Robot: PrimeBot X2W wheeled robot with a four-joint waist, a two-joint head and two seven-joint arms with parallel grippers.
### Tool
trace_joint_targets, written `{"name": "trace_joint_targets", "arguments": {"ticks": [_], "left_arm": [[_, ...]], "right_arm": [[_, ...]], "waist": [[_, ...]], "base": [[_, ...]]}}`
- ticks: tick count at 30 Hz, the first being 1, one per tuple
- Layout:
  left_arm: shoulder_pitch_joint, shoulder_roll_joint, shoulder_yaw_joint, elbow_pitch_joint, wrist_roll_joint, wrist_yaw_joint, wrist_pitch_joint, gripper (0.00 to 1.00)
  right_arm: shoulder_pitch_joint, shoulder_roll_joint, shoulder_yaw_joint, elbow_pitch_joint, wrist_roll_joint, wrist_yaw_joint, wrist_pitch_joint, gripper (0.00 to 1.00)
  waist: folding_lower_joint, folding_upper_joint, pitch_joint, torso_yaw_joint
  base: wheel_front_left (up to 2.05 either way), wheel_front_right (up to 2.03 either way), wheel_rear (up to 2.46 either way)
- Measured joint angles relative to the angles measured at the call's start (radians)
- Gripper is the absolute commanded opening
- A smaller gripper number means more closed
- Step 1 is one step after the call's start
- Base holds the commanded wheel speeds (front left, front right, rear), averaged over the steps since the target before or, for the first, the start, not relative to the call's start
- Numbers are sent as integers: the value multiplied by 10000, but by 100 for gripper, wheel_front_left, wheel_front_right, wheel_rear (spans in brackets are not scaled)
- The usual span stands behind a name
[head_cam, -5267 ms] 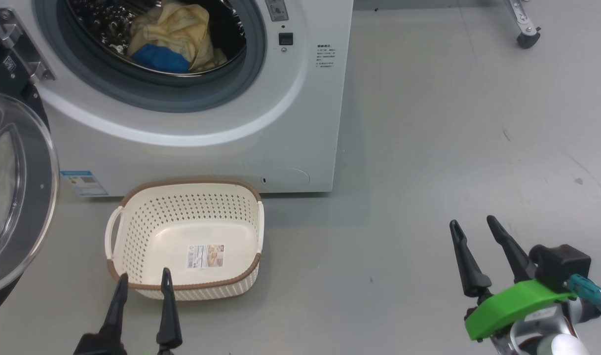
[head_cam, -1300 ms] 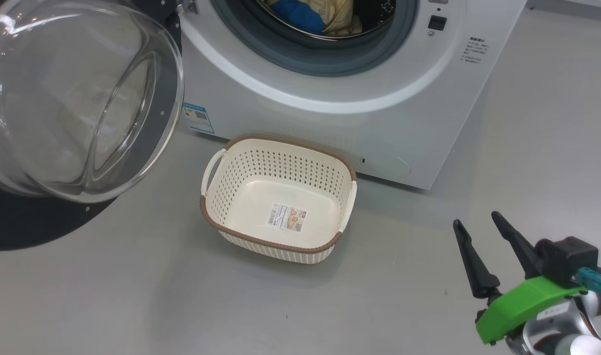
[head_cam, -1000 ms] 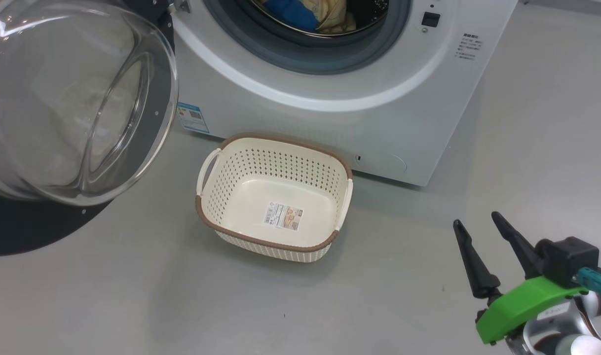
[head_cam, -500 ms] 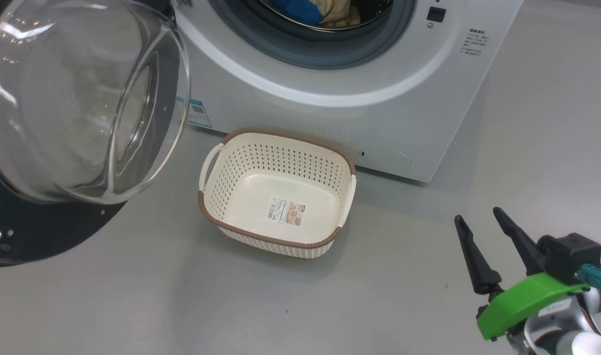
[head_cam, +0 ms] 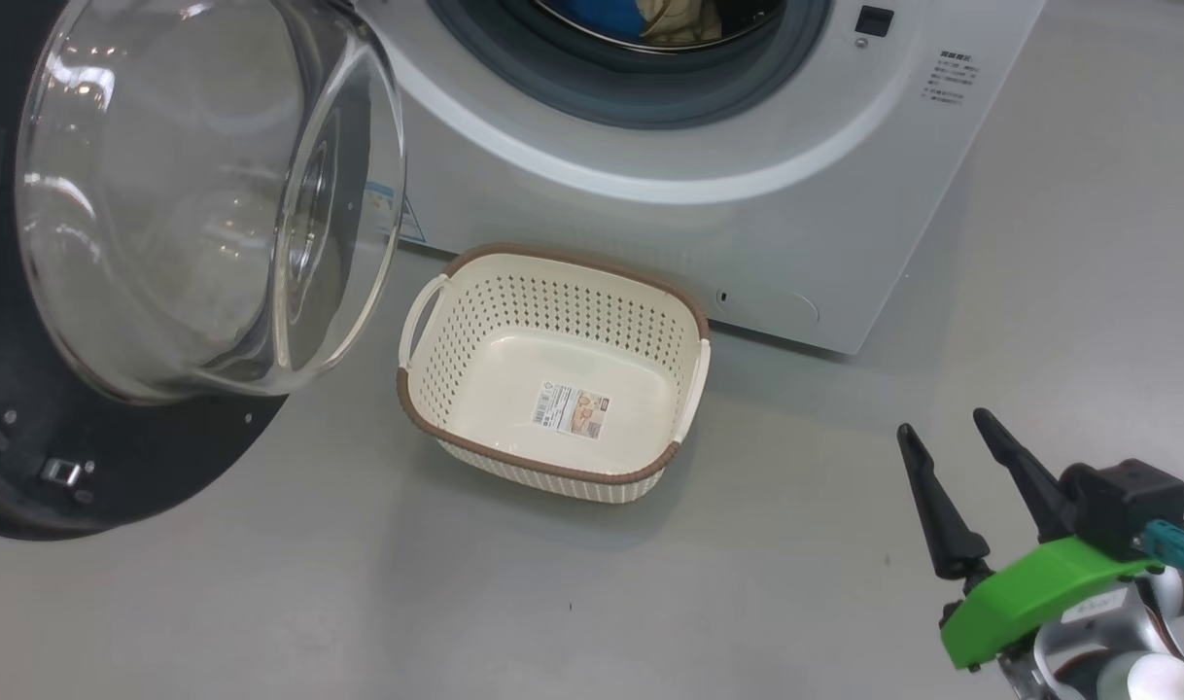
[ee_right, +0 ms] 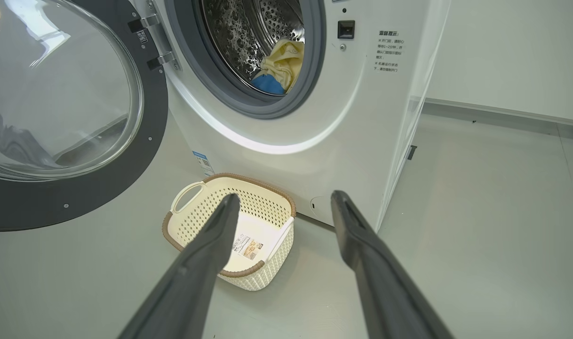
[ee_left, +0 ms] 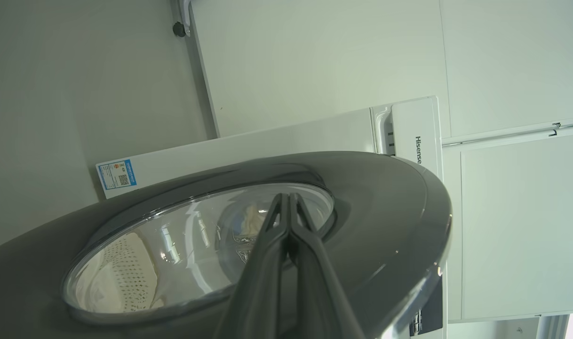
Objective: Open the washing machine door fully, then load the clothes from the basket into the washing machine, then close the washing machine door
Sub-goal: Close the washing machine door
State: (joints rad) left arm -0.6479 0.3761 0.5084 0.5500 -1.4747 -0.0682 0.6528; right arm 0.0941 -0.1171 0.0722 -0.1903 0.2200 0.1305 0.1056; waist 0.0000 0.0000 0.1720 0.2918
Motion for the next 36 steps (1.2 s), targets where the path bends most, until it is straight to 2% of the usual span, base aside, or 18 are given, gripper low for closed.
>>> {"name": "trace_joint_targets", "arguments": {"ticks": [11,18,22,26,36], "left_arm": [[822,-755,-115,-2136,-1147,355,1448,0],[1499,-1317,-397,-3967,-1756,869,2286,0],[1798,-1411,-677,-4681,-1772,1009,2575,0],[2002,-1524,-932,-5168,-1774,1218,2813,0],[2226,-1862,-1553,-5825,-1827,1323,3179,0]], "right_arm": [[-33,0,-15,31,0,0,-10,100],[-224,0,54,111,0,0,-88,100],[-224,2,69,159,4,0,-115,100],[-226,12,92,196,46,0,-184,100],[-345,113,255,370,90,0,-357,100]], "waist": [[1,0,96,64],[1,0,83,-70],[0,0,73,-205],[1,0,48,-388],[-1,0,3,-1104]], "base": [[0,0,0],[0,0,0],[0,0,0],[0,0,0],[0,0,0]]}}
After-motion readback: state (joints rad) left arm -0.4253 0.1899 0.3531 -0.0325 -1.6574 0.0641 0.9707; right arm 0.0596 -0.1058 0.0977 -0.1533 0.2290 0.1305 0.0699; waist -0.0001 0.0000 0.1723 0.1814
